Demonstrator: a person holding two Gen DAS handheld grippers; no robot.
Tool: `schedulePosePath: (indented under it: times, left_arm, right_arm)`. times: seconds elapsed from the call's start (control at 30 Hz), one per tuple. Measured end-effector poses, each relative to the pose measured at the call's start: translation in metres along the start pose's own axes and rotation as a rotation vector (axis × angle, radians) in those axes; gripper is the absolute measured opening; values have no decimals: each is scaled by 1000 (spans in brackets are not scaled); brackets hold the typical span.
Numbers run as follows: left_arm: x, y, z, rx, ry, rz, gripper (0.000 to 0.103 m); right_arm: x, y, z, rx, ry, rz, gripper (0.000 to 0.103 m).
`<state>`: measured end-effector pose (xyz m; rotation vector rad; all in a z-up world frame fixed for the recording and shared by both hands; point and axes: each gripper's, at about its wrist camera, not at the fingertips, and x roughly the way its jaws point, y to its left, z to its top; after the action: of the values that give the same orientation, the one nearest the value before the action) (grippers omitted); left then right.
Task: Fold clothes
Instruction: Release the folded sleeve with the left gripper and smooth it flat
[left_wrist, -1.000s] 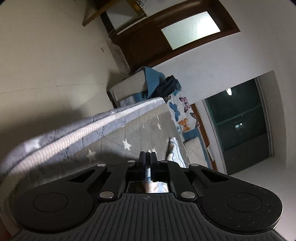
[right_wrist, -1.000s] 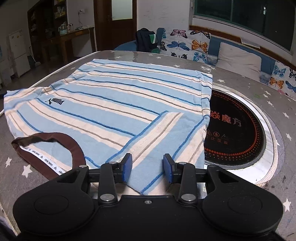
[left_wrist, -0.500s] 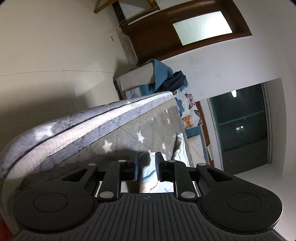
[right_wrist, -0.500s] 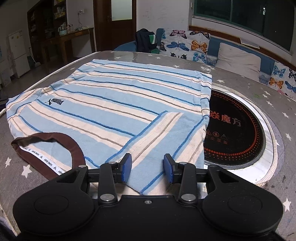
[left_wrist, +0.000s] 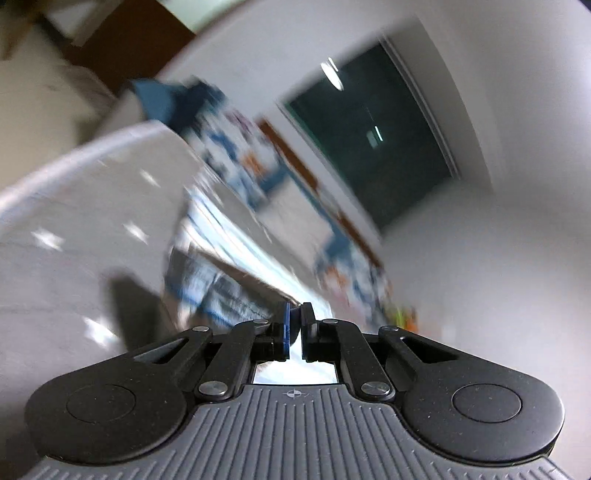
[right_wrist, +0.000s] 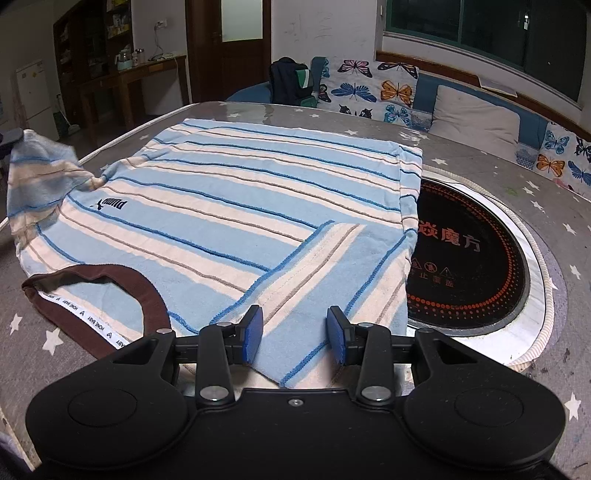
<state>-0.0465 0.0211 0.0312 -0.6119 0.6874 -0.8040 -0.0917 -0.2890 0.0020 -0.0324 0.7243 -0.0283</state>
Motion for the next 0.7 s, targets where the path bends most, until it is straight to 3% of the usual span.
schedulePosePath:
  times: [0.1,0.17,0.23,0.3,0.37,0.5,0.57,0.7]
  left_arm:
    - [25,-8,-13,69,150,13,9]
    - [41,-15,-24,158,254,63,9]
    - [43,-17,-29,196,290,71,17]
    - [41,-18,-23,207,291,61,33]
    - [36,-20,-12,218,255,62,35]
    - [34,-11,18,251,175,125,28]
    - [40,-5,27,254,167,170,17]
    - [69,13,36,256,209,237,16]
  right_arm:
    - [0,0,0,0,0,1,41]
    - [0,0,0,1,0,1,41]
    - [0,0,0,1,0,1,41]
    - [0,1,0,1,-1,1,41]
    - [0,1,0,2,-1,1,42]
    - [1,2,1,1,-1,0,42]
    - [1,2,1,0,0,-1,43]
    - [1,1,2,-2,3,-3,43]
